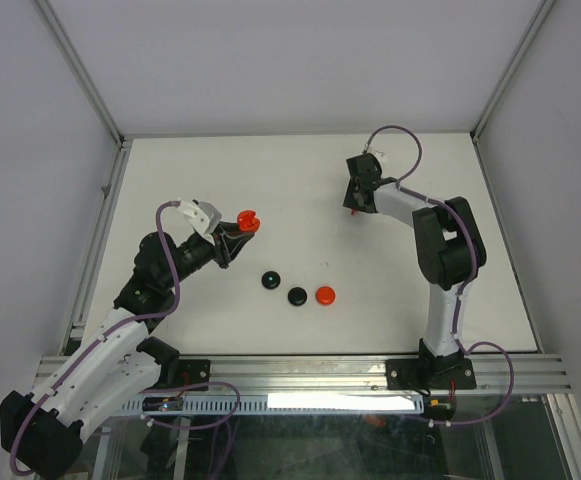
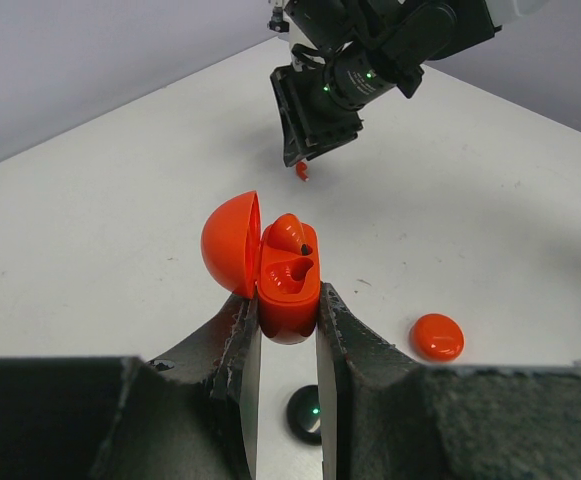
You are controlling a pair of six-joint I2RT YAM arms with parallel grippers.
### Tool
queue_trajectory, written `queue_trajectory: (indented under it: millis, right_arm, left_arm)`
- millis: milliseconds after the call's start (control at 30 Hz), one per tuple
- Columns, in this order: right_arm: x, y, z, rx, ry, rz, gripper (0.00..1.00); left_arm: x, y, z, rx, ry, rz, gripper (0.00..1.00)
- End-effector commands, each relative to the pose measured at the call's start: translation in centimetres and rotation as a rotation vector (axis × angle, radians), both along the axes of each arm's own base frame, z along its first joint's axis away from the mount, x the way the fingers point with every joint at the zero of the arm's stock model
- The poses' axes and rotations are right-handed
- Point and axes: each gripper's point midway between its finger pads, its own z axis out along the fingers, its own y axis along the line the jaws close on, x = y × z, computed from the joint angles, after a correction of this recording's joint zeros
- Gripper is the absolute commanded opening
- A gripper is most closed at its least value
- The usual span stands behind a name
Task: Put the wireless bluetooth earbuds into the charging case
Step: Pick up the earbud from the center of the board.
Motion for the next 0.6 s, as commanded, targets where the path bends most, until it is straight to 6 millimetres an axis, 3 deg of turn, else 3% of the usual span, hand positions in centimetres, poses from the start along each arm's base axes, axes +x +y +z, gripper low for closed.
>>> queue_trajectory:
  millis: [0, 567]
  right_arm:
    - [2.5, -0.2, 1.8, -0.003, -0.078, -0.058, 0.39]
    - [0.9, 0.0, -0.4, -0.018, 0.055, -0.029, 0.35]
  left_arm:
    - [-0.1, -0.3, 3.1, -0.036, -0.067, -0.02, 0.0]
    - [-0.2, -0.5, 3.1, -0.039, -0.059, -0.034, 0.0]
